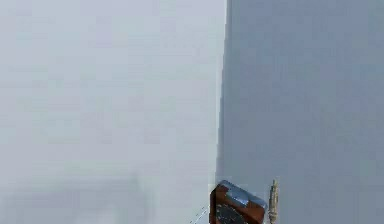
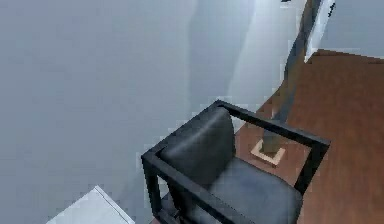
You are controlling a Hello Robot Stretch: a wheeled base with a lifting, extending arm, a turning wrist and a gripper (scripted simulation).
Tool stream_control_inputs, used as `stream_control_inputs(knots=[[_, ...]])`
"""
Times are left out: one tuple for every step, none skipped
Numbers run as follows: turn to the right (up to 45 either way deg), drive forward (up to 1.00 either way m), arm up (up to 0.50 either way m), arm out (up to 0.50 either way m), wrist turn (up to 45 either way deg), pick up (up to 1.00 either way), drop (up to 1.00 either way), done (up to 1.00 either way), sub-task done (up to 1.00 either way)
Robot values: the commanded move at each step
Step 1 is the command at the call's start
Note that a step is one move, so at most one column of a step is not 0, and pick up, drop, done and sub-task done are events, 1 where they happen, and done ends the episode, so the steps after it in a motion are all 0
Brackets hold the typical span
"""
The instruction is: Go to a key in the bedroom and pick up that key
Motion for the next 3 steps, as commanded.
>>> stream_control_inputs(knots=[[-45.0,0.00,0.00,0.00,0.0,0.00,0.00,0.00,0.00],[-12.0,0.00,0.00,0.00,0.0,0.00,0.00,0.00,0.00],[0.0,0.00,0.50,0.00,0.0,0.00,0.00,0.00,0.00]])
